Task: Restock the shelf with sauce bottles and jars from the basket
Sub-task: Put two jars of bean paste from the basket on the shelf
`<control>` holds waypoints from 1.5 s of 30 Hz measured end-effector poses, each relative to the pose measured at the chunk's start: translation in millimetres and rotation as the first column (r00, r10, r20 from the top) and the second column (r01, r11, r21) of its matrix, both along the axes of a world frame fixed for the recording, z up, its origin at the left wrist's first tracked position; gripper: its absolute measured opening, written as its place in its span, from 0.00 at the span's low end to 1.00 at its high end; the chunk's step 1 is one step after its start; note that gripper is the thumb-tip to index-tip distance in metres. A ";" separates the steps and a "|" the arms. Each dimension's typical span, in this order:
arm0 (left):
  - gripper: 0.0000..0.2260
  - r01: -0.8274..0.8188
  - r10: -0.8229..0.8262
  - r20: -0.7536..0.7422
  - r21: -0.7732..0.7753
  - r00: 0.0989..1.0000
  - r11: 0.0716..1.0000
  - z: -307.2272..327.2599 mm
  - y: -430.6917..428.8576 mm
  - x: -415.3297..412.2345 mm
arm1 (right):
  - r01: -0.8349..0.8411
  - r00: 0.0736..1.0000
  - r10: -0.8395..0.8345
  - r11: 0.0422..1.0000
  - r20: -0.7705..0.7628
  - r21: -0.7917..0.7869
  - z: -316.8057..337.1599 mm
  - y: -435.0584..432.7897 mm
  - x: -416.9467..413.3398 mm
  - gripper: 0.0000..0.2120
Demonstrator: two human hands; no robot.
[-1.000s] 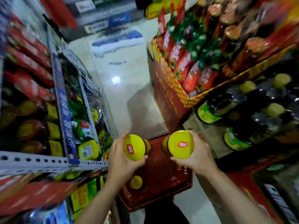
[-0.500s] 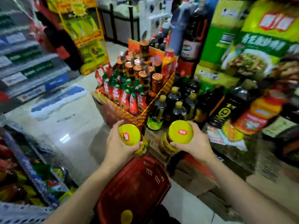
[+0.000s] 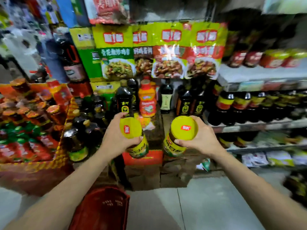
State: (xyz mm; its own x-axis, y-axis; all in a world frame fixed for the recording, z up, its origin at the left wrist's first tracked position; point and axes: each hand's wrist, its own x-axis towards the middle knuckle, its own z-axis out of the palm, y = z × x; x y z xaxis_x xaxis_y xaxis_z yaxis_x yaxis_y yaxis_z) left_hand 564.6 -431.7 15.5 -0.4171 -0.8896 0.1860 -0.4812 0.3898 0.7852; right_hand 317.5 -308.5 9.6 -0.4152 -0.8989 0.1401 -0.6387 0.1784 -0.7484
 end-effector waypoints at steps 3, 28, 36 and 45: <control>0.37 0.121 -0.121 -0.033 -0.008 0.992 0.993 14.2 24.0 -74.2 | 0.137 0.990 -0.136 0.990 0.029 -0.021 4.9 56.6 -58.5 0.43; 0.32 0.460 -0.463 -0.137 -0.057 0.875 0.886 102.0 108.7 -492.5 | 0.399 0.916 -0.385 0.902 0.111 -0.164 51.2 219.0 -424.0 0.47; 0.27 0.361 -0.381 -0.198 -0.133 0.903 0.923 148.6 79.5 -559.3 | 0.330 0.939 -0.300 0.925 0.168 -0.191 78.5 193.8 -523.7 0.47; 0.28 0.136 -0.163 -0.188 -0.147 0.969 0.980 163.6 63.7 -598.8 | 0.138 0.973 -0.071 0.941 0.219 -0.310 121.8 108.1 -598.4 0.41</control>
